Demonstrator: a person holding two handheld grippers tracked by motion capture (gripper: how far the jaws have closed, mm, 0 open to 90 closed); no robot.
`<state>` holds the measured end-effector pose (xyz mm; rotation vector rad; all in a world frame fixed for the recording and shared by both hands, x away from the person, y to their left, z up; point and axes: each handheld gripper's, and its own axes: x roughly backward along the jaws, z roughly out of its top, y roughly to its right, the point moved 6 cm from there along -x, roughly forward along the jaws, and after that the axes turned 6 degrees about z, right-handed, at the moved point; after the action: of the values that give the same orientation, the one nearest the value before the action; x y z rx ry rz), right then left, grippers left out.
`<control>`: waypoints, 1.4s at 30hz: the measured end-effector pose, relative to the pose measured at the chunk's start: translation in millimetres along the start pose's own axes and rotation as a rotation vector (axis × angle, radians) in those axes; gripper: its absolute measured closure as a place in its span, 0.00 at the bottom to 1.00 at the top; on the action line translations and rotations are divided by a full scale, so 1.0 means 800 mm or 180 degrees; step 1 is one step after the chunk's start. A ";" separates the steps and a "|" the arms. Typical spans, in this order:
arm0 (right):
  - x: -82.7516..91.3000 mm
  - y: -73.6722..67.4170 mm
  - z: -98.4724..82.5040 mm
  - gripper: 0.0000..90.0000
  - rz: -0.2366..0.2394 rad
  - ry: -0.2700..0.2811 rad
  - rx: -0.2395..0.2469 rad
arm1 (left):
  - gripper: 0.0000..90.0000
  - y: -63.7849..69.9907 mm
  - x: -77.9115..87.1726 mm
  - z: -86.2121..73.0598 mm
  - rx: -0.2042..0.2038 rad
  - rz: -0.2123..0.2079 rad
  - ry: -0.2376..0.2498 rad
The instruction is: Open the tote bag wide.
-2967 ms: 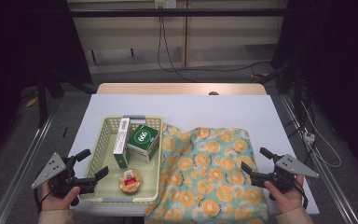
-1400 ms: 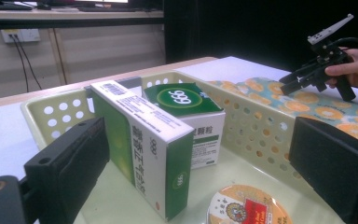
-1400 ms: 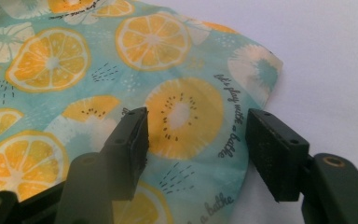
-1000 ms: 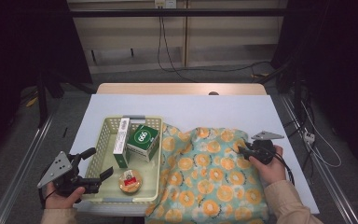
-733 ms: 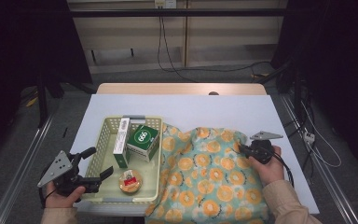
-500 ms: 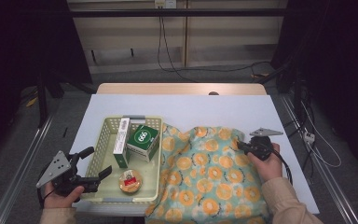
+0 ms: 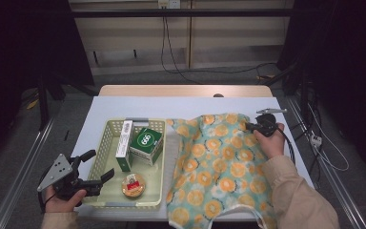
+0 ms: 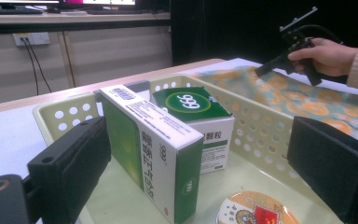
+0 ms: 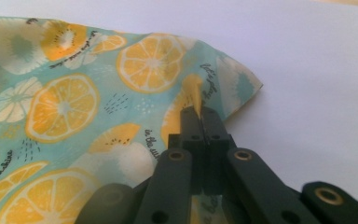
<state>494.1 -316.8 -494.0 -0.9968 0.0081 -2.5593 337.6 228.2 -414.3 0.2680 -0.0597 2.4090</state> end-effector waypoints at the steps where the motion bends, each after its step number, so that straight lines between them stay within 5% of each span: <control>1: -0.002 0.009 0.002 1.00 -0.0049 0.0020 -0.0040 | 0.06 0.000 0.000 0.000 0.0000 0.0000 0.0000; 7: -0.002 0.055 0.007 1.00 -0.0242 0.0096 -0.0330 | 0.06 -0.001 -0.001 -0.002 0.0018 0.0035 -0.0030; 10: 0.002 0.057 0.004 0.96 -0.0291 0.0064 -0.0230 | 0.06 -0.002 -0.002 -0.002 0.0013 0.0034 -0.0032; 12: 0.006 0.053 0.005 0.82 -0.0253 0.0089 -0.0216 | 0.06 -0.002 -0.003 -0.002 0.0007 0.0030 -0.0036; 15: 0.020 0.036 0.010 0.54 -0.0170 0.0145 -0.0005 | 0.06 -0.002 -0.004 -0.003 0.0026 0.0019 -0.0049; 18: 0.033 0.022 0.012 0.50 -0.0110 0.0163 0.0119 | 0.06 -0.002 -0.004 -0.004 0.0049 -0.0004 -0.0034; 19: 0.047 0.003 0.010 0.40 -0.0002 0.0154 0.0244 | 0.06 -0.002 -0.003 -0.003 0.0081 -0.0026 -0.0023; 23: 0.066 -0.026 0.005 0.36 0.0156 0.0165 0.0407 | 0.06 -0.003 0.000 -0.004 0.0095 -0.0030 -0.0018; 29: 0.097 -0.087 -0.020 0.30 0.0601 0.0217 0.0618 | 0.06 -0.003 0.001 -0.003 0.0122 -0.0010 -0.0012; 42: 0.128 -0.145 -0.083 0.27 0.1005 0.0130 0.0863 | 0.06 0.003 0.001 0.001 0.0110 -0.0004 -0.0005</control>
<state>340.6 -255.6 -460.5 -0.7722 -0.1542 -2.2202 336.0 227.0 -413.4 0.2858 -0.0188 2.4103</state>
